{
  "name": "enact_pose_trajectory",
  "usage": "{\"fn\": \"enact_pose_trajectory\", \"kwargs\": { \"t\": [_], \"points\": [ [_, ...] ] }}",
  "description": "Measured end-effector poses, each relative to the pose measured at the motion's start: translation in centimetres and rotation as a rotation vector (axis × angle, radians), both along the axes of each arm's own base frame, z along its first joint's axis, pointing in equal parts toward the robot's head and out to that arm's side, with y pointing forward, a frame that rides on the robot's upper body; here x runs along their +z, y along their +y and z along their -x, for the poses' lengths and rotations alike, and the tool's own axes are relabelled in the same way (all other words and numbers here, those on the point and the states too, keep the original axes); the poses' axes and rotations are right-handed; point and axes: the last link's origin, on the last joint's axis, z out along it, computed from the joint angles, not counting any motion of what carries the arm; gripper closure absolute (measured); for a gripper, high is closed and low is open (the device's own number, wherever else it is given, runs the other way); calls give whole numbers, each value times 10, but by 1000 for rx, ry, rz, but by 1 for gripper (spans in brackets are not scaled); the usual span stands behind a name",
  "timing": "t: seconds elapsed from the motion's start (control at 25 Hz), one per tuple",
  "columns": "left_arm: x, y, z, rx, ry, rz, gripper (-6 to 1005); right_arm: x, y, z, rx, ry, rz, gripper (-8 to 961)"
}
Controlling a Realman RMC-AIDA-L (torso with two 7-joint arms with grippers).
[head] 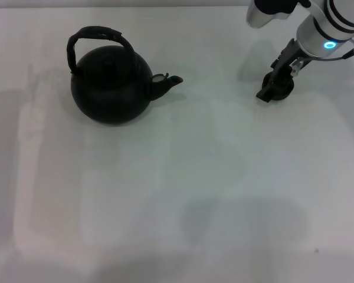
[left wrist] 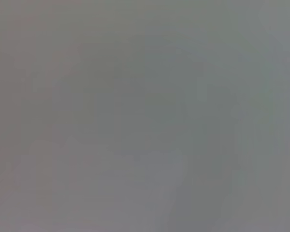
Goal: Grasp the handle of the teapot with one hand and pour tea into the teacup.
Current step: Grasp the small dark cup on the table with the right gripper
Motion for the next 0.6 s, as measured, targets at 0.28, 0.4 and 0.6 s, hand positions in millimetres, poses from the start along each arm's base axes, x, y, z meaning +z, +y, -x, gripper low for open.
{"fn": "enact_pose_trajectory", "kwargs": {
  "t": [0.28,0.4,0.6],
  "points": [
    [-1,1,-2,-4,-4,1,112,3,-2,-6,-15,-7,1,150],
    [-1,1,-2,-4,-4,1,111,4,-3,-9,-24,-8,3,152],
    [-1,1,-2,-7,-4,0,111,5,-4,-11,-21,-25,10,153]
  ]
}}
